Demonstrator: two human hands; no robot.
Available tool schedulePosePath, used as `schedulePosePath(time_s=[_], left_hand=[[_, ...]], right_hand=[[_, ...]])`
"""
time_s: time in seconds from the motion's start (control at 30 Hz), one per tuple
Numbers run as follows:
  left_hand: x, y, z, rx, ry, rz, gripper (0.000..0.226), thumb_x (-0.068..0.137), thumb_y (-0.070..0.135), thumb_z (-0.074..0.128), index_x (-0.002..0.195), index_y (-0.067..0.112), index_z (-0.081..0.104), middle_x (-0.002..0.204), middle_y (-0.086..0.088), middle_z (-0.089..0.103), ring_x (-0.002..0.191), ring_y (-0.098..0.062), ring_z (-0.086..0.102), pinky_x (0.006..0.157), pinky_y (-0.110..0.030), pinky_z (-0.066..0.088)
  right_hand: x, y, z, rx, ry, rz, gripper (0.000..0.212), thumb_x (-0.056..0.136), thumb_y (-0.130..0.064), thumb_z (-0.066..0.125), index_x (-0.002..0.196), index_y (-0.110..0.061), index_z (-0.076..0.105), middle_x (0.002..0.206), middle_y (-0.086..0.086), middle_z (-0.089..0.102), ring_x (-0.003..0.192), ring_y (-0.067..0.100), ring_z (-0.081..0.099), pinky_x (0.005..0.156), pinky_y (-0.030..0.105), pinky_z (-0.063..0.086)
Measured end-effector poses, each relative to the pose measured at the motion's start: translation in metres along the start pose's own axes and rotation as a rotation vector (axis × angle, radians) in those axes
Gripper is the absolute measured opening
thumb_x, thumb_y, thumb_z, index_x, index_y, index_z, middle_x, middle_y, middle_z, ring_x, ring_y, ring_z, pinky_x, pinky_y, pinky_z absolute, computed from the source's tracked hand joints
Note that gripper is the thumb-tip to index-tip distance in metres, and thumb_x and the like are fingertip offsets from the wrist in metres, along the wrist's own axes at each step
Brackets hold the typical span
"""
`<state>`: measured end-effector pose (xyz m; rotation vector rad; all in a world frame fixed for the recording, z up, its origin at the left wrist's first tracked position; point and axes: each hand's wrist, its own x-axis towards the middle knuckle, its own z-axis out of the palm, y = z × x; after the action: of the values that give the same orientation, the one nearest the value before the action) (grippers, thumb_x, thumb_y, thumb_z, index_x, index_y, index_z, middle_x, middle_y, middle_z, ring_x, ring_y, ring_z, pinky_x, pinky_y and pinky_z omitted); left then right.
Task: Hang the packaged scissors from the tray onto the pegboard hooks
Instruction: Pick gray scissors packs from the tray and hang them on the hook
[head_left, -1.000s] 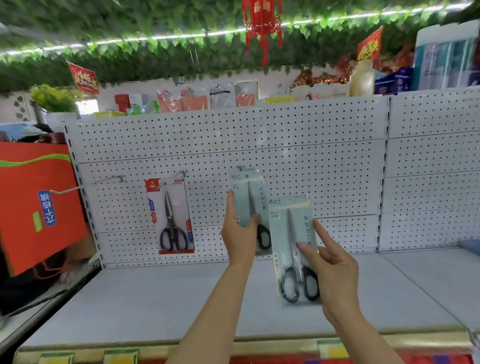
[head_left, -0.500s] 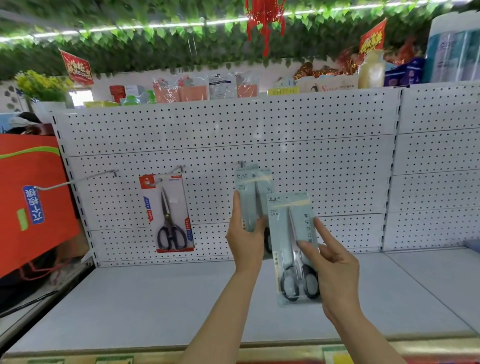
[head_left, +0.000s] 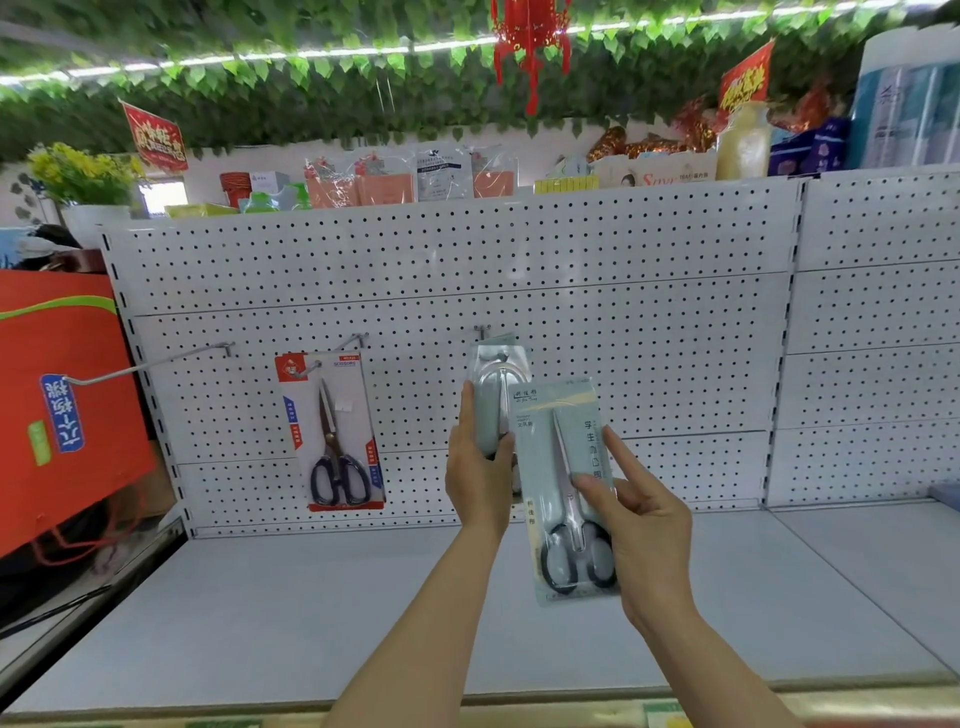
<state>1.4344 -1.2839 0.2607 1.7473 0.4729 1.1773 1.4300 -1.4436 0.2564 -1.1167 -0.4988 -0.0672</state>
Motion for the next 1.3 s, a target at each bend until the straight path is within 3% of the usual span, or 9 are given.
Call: schedulePosePath(time_s=[0.07, 0.17, 0.33, 0.53, 0.77, 0.87, 1.0, 1.1, 1.3], left_hand=[[0.002, -0.001, -0.004, 0.023, -0.002, 0.015, 0.067, 0.092, 0.034, 0.060, 0.145, 0.056, 0.027, 0.113, 0.017, 0.052, 0.089, -0.004, 0.061, 0.081, -0.041, 0.056], [0.015, -0.005, -0.015, 0.026, 0.116, 0.087, 0.050, 0.096, 0.034, 0.058, 0.142, 0.044, 0.043, 0.122, 0.006, 0.050, 0.107, -0.014, 0.056, 0.092, -0.043, 0.052], [0.035, 0.037, -0.043, -0.119, 0.042, 0.220, 0.042, 0.099, 0.039, 0.052, 0.141, 0.036, 0.048, 0.127, 0.009, 0.047, 0.104, 0.010, 0.052, 0.080, -0.004, 0.042], [0.051, 0.042, -0.043, 0.171, -0.167, 0.276, 0.067, 0.080, 0.035, 0.077, 0.141, 0.035, 0.049, 0.123, 0.014, 0.046, 0.097, -0.005, 0.056, 0.082, -0.028, 0.055], [0.075, 0.027, -0.028, 0.280, -0.178, 0.259, 0.072, 0.080, 0.028, 0.077, 0.145, 0.030, 0.045, 0.124, 0.009, 0.048, 0.093, -0.013, 0.055, 0.087, -0.033, 0.053], [0.089, 0.017, -0.022, 0.323, -0.169, 0.278, 0.073, 0.081, 0.028, 0.077, 0.146, 0.030, 0.043, 0.131, 0.006, 0.044, 0.109, -0.015, 0.053, 0.092, -0.035, 0.052], [0.099, 0.011, -0.021, 0.361, -0.162, 0.309, 0.072, 0.082, 0.026, 0.077, 0.145, 0.030, 0.043, 0.139, 0.003, 0.038, 0.125, -0.015, 0.042, 0.093, -0.029, 0.045], [0.100, 0.010, -0.022, 0.364, -0.177, 0.340, 0.071, 0.083, 0.026, 0.076, 0.146, 0.028, 0.043, 0.143, 0.001, 0.037, 0.128, -0.017, 0.039, 0.100, -0.038, 0.047], [0.090, 0.020, -0.041, 0.509, -0.204, 0.397, 0.070, 0.090, 0.044, 0.064, 0.152, 0.028, 0.034, 0.156, 0.007, 0.029, 0.141, -0.015, 0.025, 0.110, -0.036, 0.033]], right_hand=[[0.006, 0.002, 0.010, 0.003, -0.013, -0.005, 0.052, 0.081, -0.010, 0.076, 0.121, -0.040, 0.065, 0.064, 0.021, 0.030, 0.065, 0.022, 0.032, 0.070, 0.028, 0.042], [0.017, 0.005, 0.026, 0.002, -0.032, -0.026, 0.052, 0.081, -0.010, 0.075, 0.122, -0.040, 0.065, 0.064, 0.012, 0.027, 0.062, 0.020, 0.030, 0.064, 0.022, 0.042], [0.038, 0.019, 0.053, 0.029, -0.038, -0.031, 0.052, 0.081, -0.013, 0.076, 0.117, -0.049, 0.064, 0.069, 0.015, 0.043, 0.068, 0.021, 0.041, 0.074, 0.033, 0.047], [0.054, 0.036, 0.065, 0.044, 0.024, -0.018, 0.050, 0.081, -0.010, 0.075, 0.118, -0.043, 0.066, 0.066, 0.017, 0.039, 0.066, 0.022, 0.040, 0.072, 0.033, 0.048], [0.075, 0.060, 0.074, 0.007, 0.036, 0.017, 0.051, 0.081, -0.013, 0.075, 0.117, -0.048, 0.064, 0.068, 0.028, 0.038, 0.067, 0.023, 0.040, 0.072, 0.038, 0.050], [0.083, 0.062, 0.080, -0.058, 0.059, 0.011, 0.047, 0.083, -0.012, 0.073, 0.119, -0.041, 0.064, 0.070, 0.008, 0.058, 0.070, 0.016, 0.053, 0.077, 0.031, 0.054], [0.093, 0.063, 0.083, -0.147, 0.077, 0.000, 0.041, 0.084, -0.013, 0.073, 0.121, -0.030, 0.067, 0.101, -0.004, 0.071, 0.085, 0.008, 0.065, 0.088, 0.031, 0.055], [0.096, 0.062, 0.079, -0.239, 0.040, -0.028, 0.044, 0.084, -0.013, 0.071, 0.126, -0.026, 0.065, 0.109, -0.004, 0.070, 0.095, 0.010, 0.066, 0.090, 0.036, 0.054], [0.089, 0.037, 0.057, -0.696, -0.034, -0.217, 0.057, 0.086, -0.032, 0.070, 0.139, -0.023, 0.051, 0.138, -0.006, 0.056, 0.126, 0.010, 0.050, 0.105, 0.037, 0.042]])
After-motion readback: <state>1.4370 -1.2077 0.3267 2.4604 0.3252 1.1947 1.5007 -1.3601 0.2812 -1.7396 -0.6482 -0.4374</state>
